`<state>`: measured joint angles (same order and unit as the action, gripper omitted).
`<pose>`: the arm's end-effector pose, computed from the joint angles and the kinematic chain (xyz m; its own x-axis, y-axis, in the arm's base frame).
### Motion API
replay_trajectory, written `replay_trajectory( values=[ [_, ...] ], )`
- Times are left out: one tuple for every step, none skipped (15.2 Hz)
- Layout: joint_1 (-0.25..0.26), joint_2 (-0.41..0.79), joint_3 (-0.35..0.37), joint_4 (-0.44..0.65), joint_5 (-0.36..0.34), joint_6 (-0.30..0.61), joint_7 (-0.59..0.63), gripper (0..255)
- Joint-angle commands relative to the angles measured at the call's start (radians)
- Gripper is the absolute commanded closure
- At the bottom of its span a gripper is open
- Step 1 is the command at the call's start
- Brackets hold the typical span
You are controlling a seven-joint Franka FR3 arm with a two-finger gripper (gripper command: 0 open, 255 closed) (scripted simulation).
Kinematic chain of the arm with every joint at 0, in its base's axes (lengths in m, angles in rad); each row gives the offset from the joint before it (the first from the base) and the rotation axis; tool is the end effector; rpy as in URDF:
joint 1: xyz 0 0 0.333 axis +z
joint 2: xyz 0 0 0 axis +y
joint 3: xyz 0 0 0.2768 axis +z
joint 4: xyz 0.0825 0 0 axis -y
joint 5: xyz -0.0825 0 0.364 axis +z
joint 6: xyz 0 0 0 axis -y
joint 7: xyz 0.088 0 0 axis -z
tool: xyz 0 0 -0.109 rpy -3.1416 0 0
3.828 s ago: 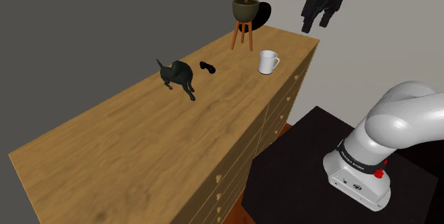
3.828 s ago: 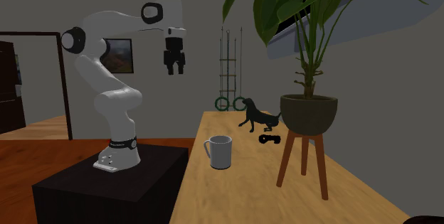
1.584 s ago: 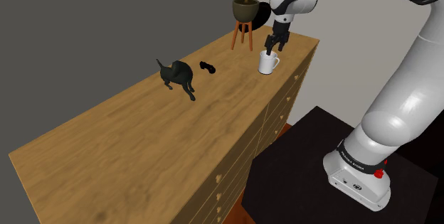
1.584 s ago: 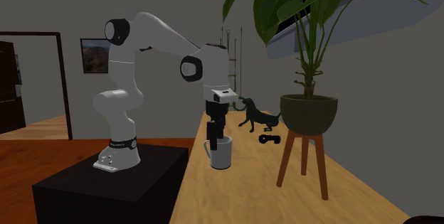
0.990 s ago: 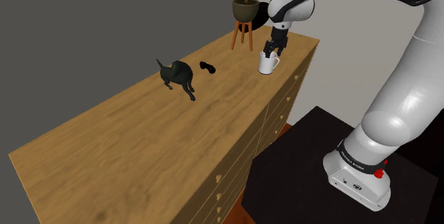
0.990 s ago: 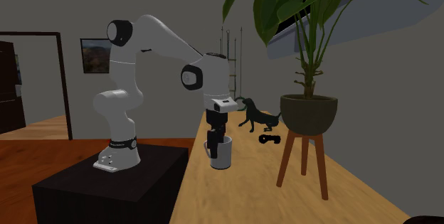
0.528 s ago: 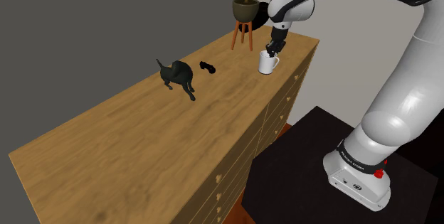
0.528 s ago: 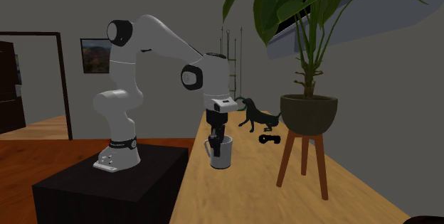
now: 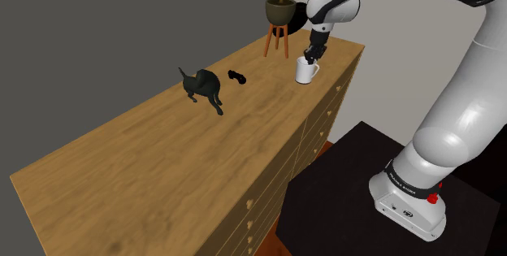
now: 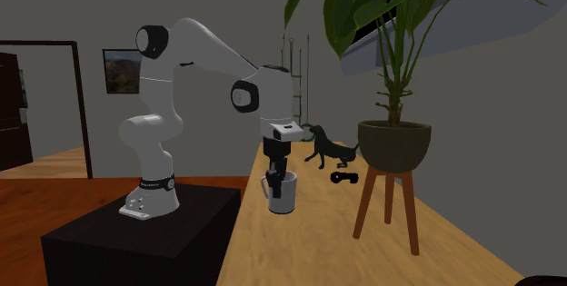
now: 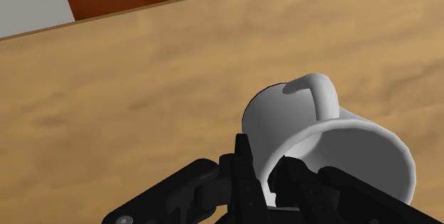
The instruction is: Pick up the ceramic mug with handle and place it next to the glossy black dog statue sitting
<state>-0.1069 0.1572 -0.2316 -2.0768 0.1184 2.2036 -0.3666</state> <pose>0.5180 -0.1766 0.3251 0.9992 -0.0407 -0.0046 -0.0409 -0.9971 -0.0635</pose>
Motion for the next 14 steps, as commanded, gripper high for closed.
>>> replay_trajectory(
  values=[
    [0.001, -0.012, -0.001, 0.011, -0.005, -0.022, 0.004, 255],
    [0.001, -0.018, -0.001, 0.017, -0.008, -0.034, 0.007, 255],
    [0.001, -0.025, -0.002, 0.023, -0.01, -0.047, 0.009, 255],
    [0.002, -0.031, -0.002, 0.029, -0.013, -0.059, 0.011, 255],
    [0.002, -0.038, -0.003, 0.035, -0.015, -0.071, 0.014, 255],
    [0.002, -0.044, -0.003, 0.042, -0.018, -0.084, 0.016, 255],
    [0.002, -0.049, -0.003, 0.049, -0.02, -0.096, 0.018, 255],
    [0.003, -0.055, -0.004, 0.056, -0.022, -0.109, 0.02, 255],
    [0.003, -0.06, -0.004, 0.063, -0.024, -0.121, 0.022, 255],
    [0.003, -0.066, -0.004, 0.071, -0.026, -0.134, 0.024, 255],
    [0.003, -0.071, -0.004, 0.079, -0.028, -0.146, 0.025, 255],
    [0.003, -0.076, -0.004, 0.087, -0.03, -0.159, 0.027, 255],
    [0.003, -0.08, -0.004, 0.095, -0.032, -0.171, 0.029, 255],
    [0.004, -0.085, -0.005, 0.103, -0.034, -0.184, 0.031, 255]
  ],
)
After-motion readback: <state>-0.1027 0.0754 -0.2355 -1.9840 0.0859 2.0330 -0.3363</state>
